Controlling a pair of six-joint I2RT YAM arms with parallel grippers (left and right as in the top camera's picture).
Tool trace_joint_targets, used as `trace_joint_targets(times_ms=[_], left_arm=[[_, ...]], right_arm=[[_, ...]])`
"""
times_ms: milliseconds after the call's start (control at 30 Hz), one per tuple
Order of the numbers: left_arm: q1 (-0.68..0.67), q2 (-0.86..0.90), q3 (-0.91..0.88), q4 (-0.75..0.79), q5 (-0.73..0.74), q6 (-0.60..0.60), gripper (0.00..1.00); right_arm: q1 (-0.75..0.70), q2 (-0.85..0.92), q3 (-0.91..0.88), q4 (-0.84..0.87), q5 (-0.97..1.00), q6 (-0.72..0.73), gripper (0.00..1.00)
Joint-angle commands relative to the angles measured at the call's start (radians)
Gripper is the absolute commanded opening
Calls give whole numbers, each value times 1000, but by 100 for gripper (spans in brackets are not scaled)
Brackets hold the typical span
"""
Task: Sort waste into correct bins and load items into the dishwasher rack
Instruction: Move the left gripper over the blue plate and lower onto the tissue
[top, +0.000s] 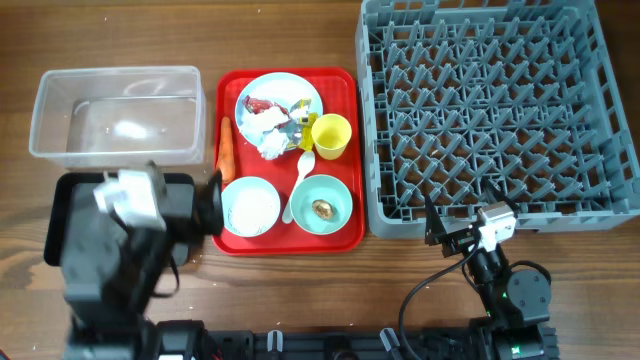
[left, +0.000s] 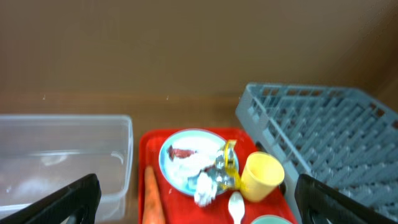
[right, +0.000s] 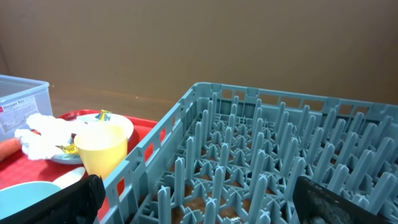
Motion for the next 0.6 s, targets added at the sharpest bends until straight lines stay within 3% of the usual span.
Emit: trace_joint_targets(times_ms=[0, 167, 367, 467, 533, 567], left_arm=[[6, 291, 296, -161, 10, 5, 100], [5, 685, 695, -484, 16, 0, 100], [6, 909, 749, -433, 43, 1, 100], [5, 986, 749, -381, 129, 1, 100], [-4, 1039, 749, -361, 171, 0, 73], [-16, 1066, 749, -357, 169, 0, 68]], right_arm=[[-5, -6, -1, 4, 14, -9, 100], [-5, -6, -1, 4, 14, -9, 100], [-5, -6, -1, 4, 14, -9, 100], [-5, -6, -1, 4, 14, -9, 100], [-5, -6, -1, 4, 14, -9, 100], [-5, -6, -1, 4, 14, -10, 100]])
